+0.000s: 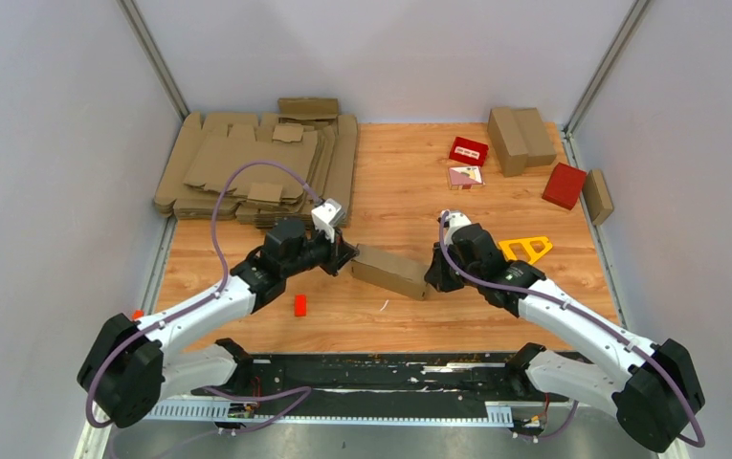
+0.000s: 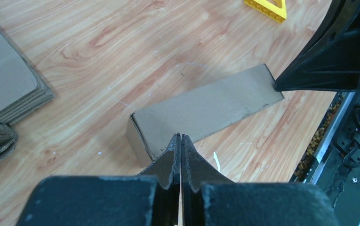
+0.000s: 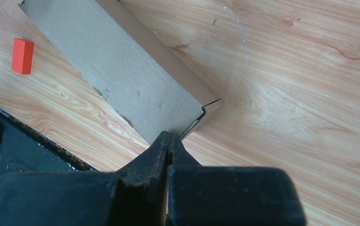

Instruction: Fold the paper box

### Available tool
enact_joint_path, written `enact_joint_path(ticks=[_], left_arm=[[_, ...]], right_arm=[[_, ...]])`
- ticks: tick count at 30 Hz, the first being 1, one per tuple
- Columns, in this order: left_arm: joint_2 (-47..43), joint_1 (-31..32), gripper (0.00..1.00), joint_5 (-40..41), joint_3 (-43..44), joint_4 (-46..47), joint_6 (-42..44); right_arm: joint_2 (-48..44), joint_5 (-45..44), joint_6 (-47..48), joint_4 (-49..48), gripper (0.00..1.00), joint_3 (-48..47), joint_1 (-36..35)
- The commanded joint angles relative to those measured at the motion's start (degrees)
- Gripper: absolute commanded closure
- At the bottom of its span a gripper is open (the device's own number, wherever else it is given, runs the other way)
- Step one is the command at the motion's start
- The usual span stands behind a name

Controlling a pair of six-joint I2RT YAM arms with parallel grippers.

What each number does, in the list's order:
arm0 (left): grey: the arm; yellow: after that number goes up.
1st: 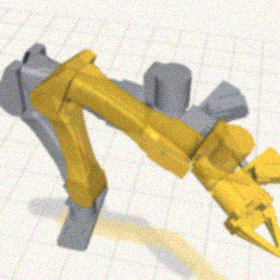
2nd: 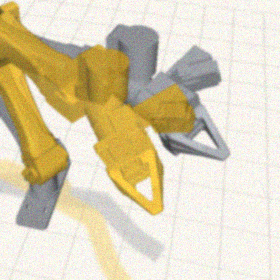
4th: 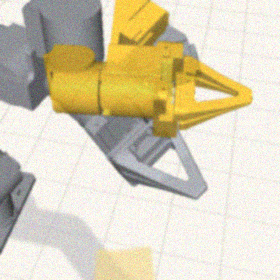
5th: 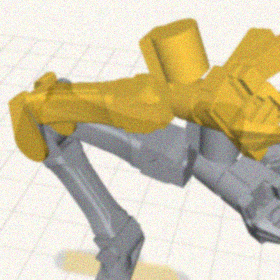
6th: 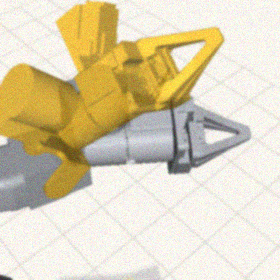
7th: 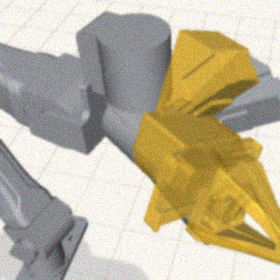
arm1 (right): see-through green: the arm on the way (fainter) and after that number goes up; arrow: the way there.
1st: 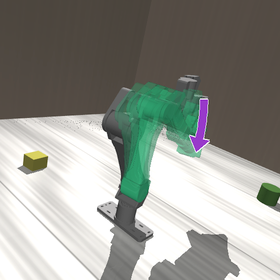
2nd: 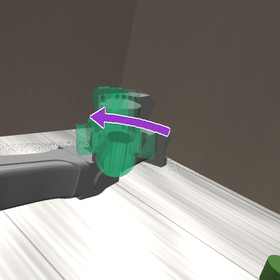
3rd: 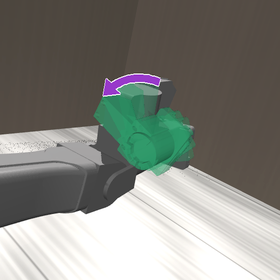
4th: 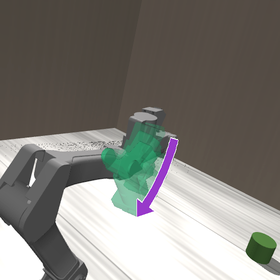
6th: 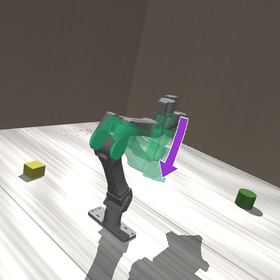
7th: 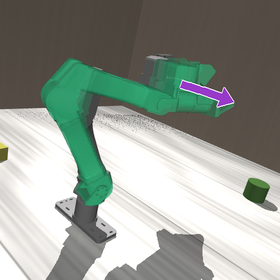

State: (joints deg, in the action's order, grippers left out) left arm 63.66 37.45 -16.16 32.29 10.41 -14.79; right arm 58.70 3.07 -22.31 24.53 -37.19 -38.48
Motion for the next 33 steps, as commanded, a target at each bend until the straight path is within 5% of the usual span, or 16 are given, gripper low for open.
enact_joint_path(ticks=[1, 12, 19, 26, 28, 33], left_arm=[[1.61, -0.16, 1.00, 0.06, 0.66, 1.26, 1.08], [12.47, -0.19, 1.00, 5.86, 6.70, -11.74, 3.92], [8.25, -0.17, 1.00, 2.70, 4.82, -7.17, 3.80], [-1.73, -0.13, 1.00, 4.73, -2.67, 1.78, 1.37], [-2.95, -0.14, 1.00, 5.16, -3.65, 3.09, 1.04], [-2.32, -0.19, 1.00, 6.02, -3.04, 2.16, 0.53]], right_arm=[[1.44, 0.47, -0.27, 3.42, 1.00, 0.23, -0.04], [0.50, -0.83, -0.14, 3.82, 1.00, -0.32, 0.03], [0.76, 0.37, 3.27, 4.94, 0.98, -3.83, 0.03], [1.66, 8.70, 11.86, 5.22, 0.09, -11.23, -0.11], [2.41, 8.68, 13.81, 5.35, 0.00, -12.87, -0.58], [9.05, 4.67, 19.01, 5.15, 0.00, -17.21, -3.23]])
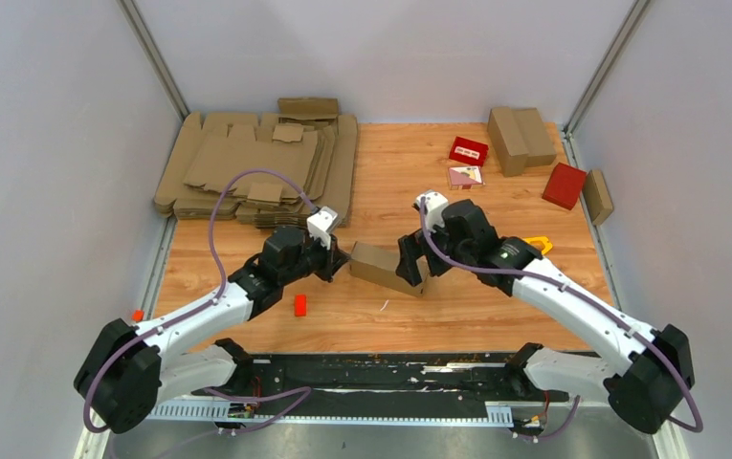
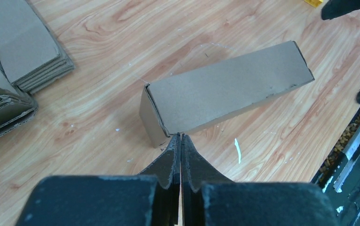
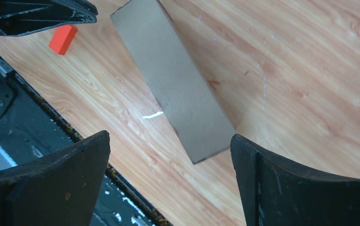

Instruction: Fold the paper box

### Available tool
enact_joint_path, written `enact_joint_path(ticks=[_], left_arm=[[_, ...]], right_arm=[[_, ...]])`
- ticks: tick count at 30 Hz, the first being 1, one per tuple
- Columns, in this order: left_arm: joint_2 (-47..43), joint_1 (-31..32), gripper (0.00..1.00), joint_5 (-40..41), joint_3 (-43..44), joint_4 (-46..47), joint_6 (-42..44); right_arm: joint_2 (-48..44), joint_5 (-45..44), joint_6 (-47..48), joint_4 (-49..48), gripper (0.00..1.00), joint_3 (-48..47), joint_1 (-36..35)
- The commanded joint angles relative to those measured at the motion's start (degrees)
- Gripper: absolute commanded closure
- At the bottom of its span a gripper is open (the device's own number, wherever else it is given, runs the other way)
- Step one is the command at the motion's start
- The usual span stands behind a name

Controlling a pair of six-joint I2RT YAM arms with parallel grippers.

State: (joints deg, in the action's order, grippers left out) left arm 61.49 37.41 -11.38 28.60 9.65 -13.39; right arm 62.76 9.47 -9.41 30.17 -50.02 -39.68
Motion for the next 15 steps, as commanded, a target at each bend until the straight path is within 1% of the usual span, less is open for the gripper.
enact_joint_path(ticks=[1, 3, 7, 9, 10, 13, 14, 15], left_arm=[[-0.11, -0.07, 1.00, 1.21, 0.66, 2.96, -1.04], [-0.42, -0.12, 1.00, 1.50, 0.38, 3.18, -1.37], [-1.69, -0.13, 1.00, 3.77, -0.33, 2.93, -0.94], [-2.24, -0.10, 1.00, 5.09, -0.68, 2.77, -0.56], [-2.42, -0.09, 1.00, 5.54, -0.77, 2.75, -0.51], [-3.04, -0.11, 1.00, 5.60, -1.04, 2.94, -0.48], [-3.13, -0.14, 1.00, 5.66, -1.08, 2.93, -0.50], [-3.23, -0.14, 1.00, 5.77, -1.13, 2.98, -0.53]], right_arm=[[7.19, -4.31, 6.70, -0.28, 0.00, -5.44, -3.19], [11.93, -8.39, 8.22, 0.42, 0.00, -8.17, -5.23], [20.25, -8.41, 12.29, 1.18, 0.00, -12.98, -6.37], [23.35, -9.34, 13.38, 1.97, 0.00, -14.99, -6.37], [24.82, -11.17, 14.06, 2.35, 0.00, -15.87, -6.37], [29.54, -10.39, 15.72, 4.83, 0.00, -18.69, -6.37], [30.80, -7.89, 16.04, 5.84, 0.00, -19.47, -6.37], [31.91, -6.17, 16.23, 6.54, 0.03, -20.07, -6.44]])
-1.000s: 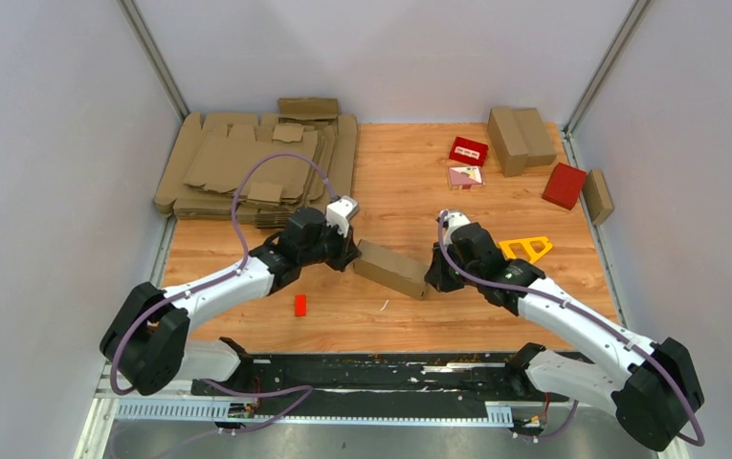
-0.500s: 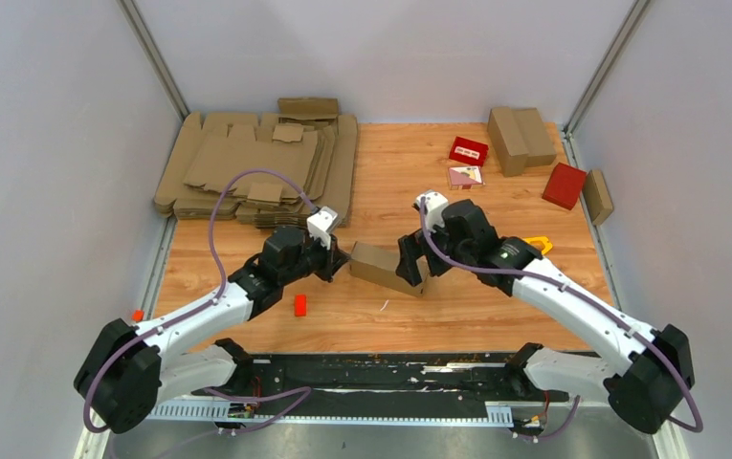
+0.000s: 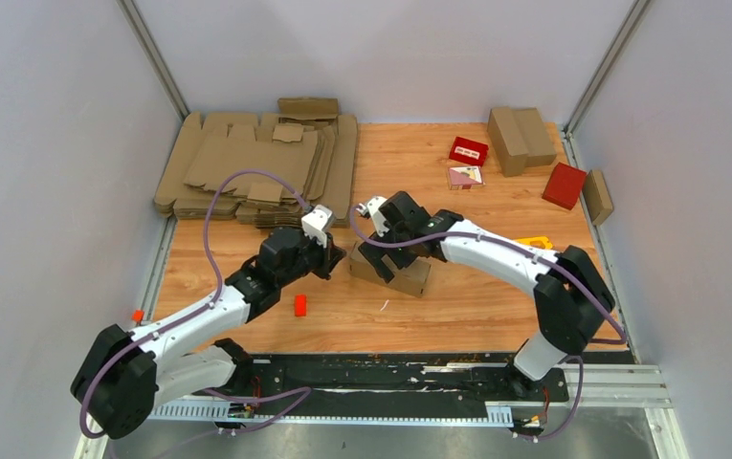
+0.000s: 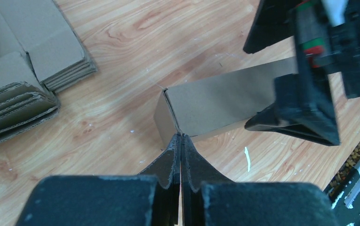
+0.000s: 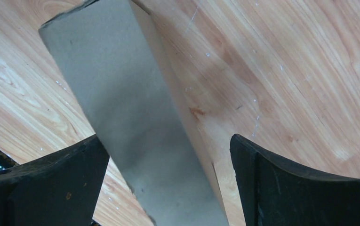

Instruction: Fold the paper box

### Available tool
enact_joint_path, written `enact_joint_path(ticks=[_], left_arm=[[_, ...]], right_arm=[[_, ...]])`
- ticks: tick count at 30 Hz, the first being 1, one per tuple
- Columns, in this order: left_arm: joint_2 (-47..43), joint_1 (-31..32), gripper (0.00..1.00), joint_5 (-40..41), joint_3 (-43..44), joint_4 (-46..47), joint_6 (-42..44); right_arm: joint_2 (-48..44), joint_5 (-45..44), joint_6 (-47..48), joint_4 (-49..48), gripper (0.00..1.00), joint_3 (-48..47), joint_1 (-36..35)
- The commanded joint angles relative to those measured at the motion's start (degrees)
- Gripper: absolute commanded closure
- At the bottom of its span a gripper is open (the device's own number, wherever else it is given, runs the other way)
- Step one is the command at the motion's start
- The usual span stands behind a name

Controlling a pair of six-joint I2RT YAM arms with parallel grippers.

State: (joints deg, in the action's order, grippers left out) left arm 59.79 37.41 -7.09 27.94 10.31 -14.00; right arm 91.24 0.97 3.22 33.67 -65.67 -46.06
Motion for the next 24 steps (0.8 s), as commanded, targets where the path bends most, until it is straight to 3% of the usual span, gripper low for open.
enact_joint_path(ticks=[1, 4, 6, 9, 10, 15, 18, 24], left_arm=[[-1.60, -0.14, 1.00, 1.65, -0.52, 2.36, 0.05], [-1.59, -0.12, 1.00, 1.81, -0.61, 2.43, -0.11], [-1.75, -0.11, 1.00, 2.13, -0.61, 2.41, -0.27], [-2.31, -0.13, 1.00, 2.64, -0.82, 2.28, -0.33], [-2.56, -0.10, 1.00, 2.86, -0.94, 2.31, -0.37], [-3.76, -0.14, 1.00, 3.95, -1.80, 2.89, -0.49], [-3.61, -0.13, 1.00, 3.99, -2.21, 3.57, -0.84], [-2.55, -0.13, 1.00, 3.50, -1.86, 3.85, -1.02]], right_arm=[[4.18, 2.92, 3.58, 3.60, 0.06, -4.87, -0.08], [4.47, 1.15, 3.14, 4.47, 0.20, -5.59, -0.17], [3.42, -3.86, 2.22, 4.79, 0.37, -6.43, -0.09], [2.13, -12.26, -0.28, 5.69, 0.70, -8.66, 0.00], [2.09, -15.81, -1.22, 6.21, 0.75, -9.77, 0.05], [3.31, -31.80, -2.71, 7.46, 0.74, -14.92, 1.86], [4.91, -43.09, -2.92, 7.35, 0.77, -18.24, 6.37], [8.50, -44.90, -2.85, 6.22, 0.77, -25.46, 21.79]])
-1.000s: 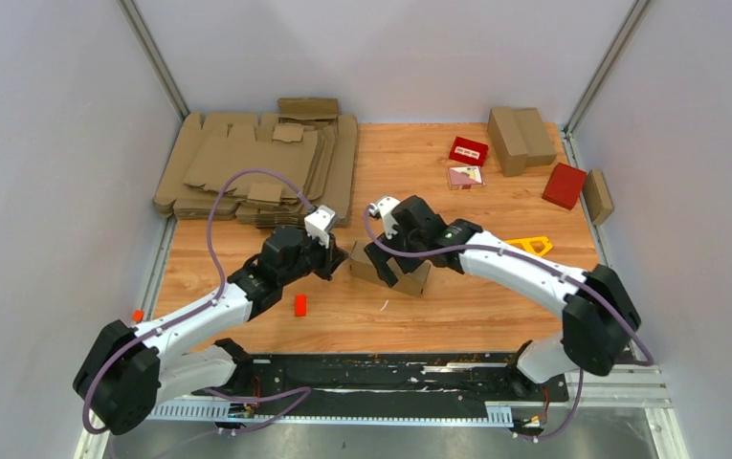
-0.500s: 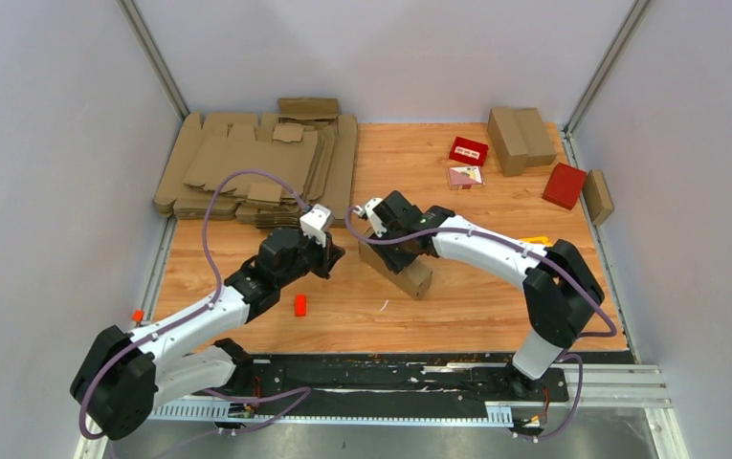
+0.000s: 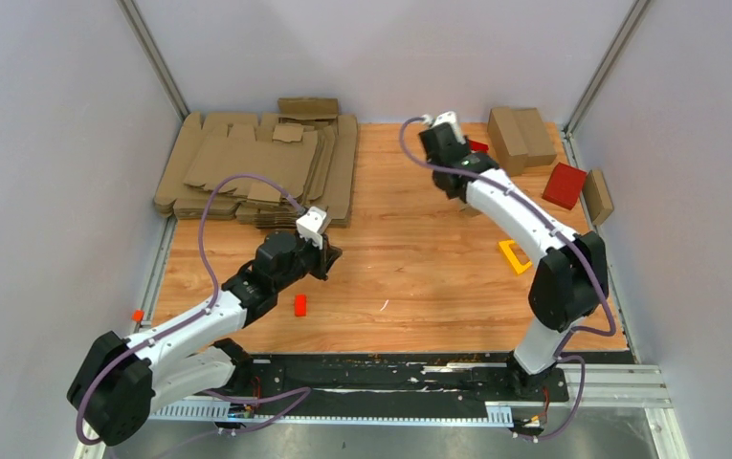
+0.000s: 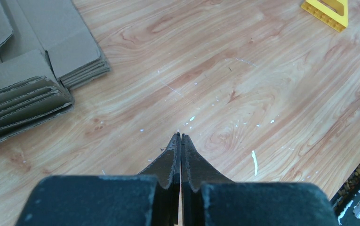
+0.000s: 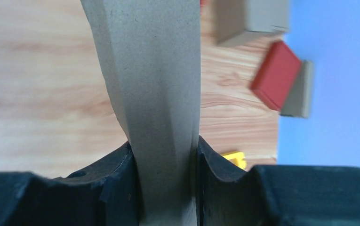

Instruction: Fold the paper box

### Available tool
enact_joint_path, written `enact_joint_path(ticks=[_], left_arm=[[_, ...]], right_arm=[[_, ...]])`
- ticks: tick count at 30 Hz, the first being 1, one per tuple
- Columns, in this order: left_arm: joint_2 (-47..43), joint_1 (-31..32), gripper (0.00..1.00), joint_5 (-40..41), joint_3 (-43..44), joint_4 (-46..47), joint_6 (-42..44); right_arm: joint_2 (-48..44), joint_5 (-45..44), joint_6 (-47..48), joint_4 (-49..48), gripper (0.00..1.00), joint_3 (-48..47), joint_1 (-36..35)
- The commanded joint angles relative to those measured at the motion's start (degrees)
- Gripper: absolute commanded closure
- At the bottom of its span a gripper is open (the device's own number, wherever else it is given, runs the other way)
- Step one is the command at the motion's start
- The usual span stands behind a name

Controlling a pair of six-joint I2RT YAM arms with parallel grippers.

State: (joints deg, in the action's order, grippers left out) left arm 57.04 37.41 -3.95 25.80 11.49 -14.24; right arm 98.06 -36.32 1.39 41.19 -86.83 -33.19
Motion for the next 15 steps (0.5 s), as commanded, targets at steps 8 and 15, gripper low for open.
enact_joint_path(ticks=[8, 15], left_arm=[[0.74, -0.07, 1.00, 0.16, 0.04, 3.31, -1.25], [2.89, -0.09, 1.00, -1.51, 0.80, 3.83, -1.82]], right_arm=[[7.49, 0.04, 2.50, -11.23, 0.75, -15.02, 24.55], [22.88, -1.35, 9.60, -13.59, 0.70, -31.98, 29.48]])
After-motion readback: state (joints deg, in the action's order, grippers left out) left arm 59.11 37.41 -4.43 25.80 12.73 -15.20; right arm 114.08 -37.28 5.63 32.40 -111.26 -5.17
